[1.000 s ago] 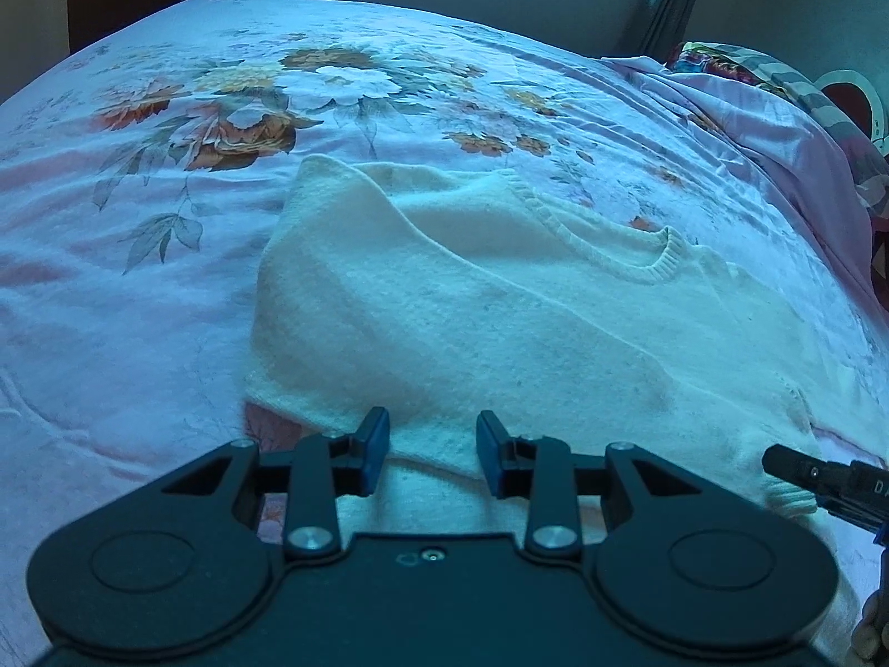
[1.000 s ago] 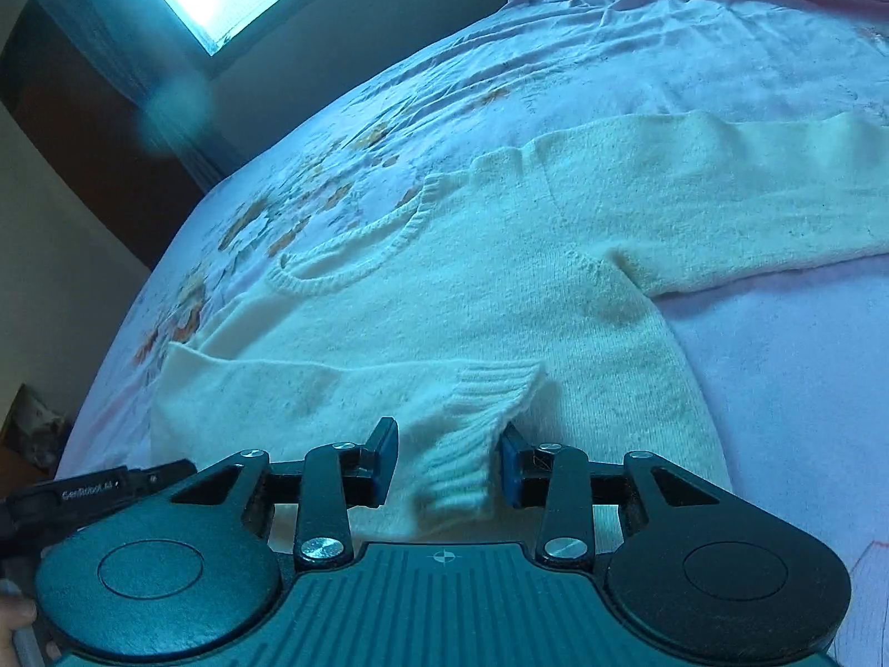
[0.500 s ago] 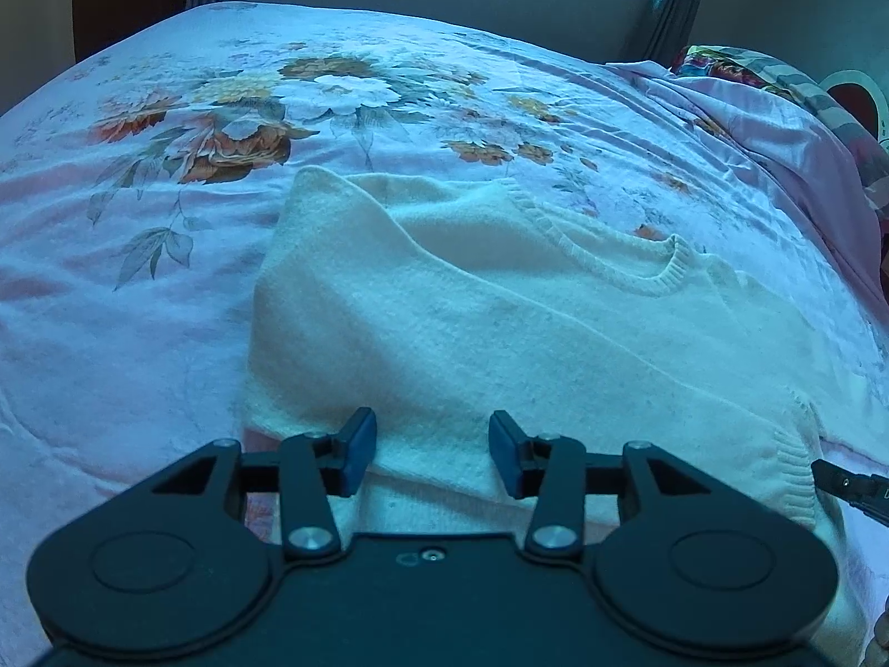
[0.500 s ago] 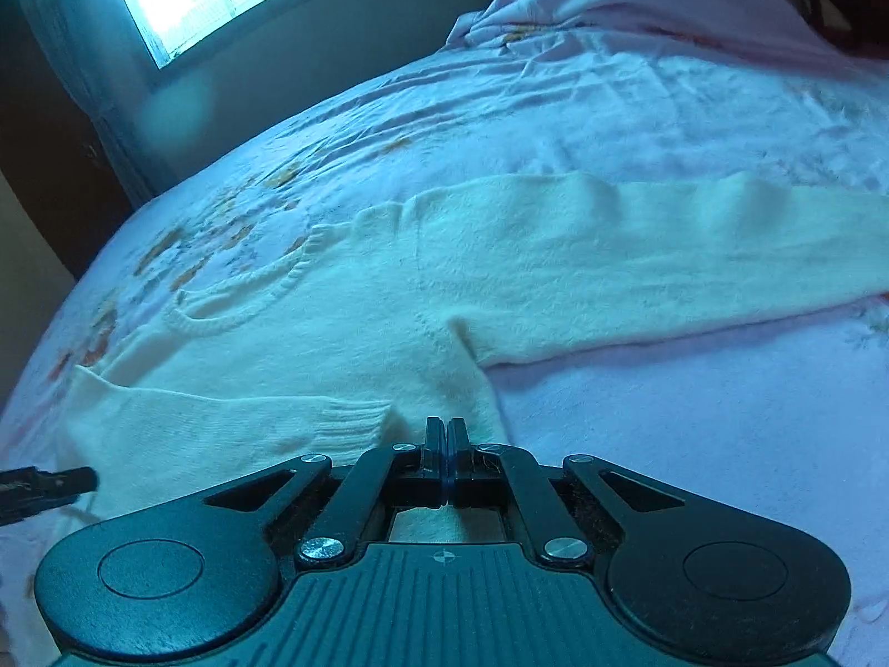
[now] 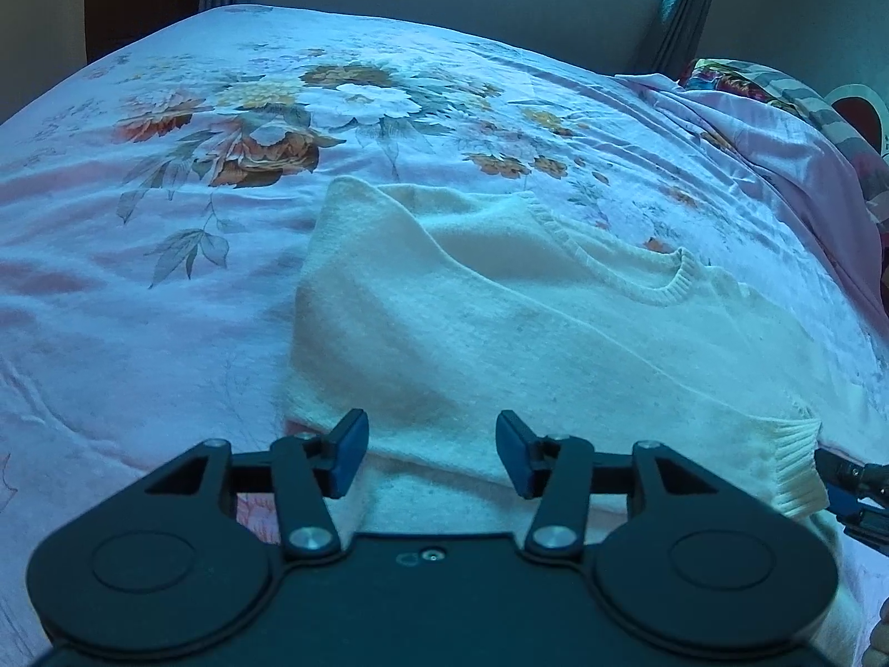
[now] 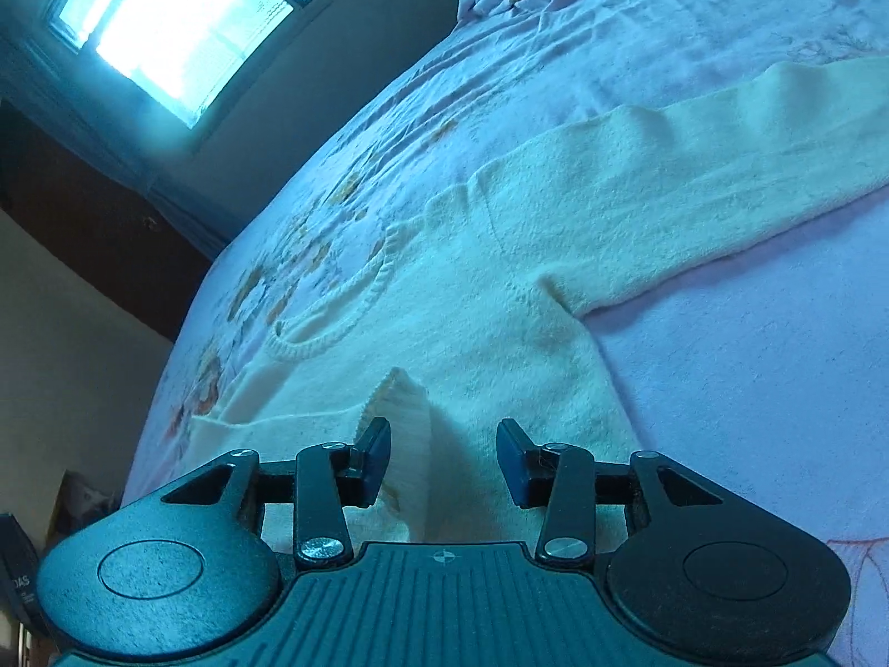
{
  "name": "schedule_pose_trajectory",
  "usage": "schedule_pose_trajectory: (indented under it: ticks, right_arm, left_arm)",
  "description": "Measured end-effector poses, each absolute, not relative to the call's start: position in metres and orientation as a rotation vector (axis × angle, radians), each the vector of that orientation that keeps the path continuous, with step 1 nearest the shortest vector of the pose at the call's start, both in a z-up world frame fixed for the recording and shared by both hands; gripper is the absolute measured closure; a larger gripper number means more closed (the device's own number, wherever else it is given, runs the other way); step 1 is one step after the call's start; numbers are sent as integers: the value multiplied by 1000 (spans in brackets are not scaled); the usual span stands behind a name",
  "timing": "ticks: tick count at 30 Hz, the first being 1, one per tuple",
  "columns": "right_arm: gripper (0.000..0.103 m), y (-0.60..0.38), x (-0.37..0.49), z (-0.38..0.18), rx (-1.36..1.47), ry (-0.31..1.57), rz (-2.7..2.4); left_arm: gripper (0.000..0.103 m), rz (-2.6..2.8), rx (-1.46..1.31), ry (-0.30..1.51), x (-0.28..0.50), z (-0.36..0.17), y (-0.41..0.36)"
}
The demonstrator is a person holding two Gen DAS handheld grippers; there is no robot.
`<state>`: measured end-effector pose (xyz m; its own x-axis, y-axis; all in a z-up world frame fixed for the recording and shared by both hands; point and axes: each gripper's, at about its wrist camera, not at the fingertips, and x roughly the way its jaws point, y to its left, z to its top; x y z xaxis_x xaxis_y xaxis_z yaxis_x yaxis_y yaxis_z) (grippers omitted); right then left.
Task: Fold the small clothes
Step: 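Grasp the other sleeve cuff with the right gripper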
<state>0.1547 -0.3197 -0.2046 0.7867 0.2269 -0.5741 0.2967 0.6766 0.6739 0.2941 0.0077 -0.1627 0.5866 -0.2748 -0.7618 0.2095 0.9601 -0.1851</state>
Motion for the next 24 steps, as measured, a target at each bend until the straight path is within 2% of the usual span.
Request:
schedule_pose_trajectory:
  ticks: [10, 17, 20, 24]
  right_arm:
    - [61, -319, 149, -198, 838, 643, -27]
    - [61, -312, 161, -203, 828, 684, -5]
    - [61, -315, 157, -194, 842, 636, 10]
    - [61, -311, 164, -197, 775, 691, -15]
  left_arm:
    - [54, -283, -72, 902, 292, -164, 10]
    - [52, -275, -79, 905, 292, -165, 9]
    - [52, -275, -83, 905, 291, -165, 10]
    - [52, -278, -71, 898, 293, -165, 9]
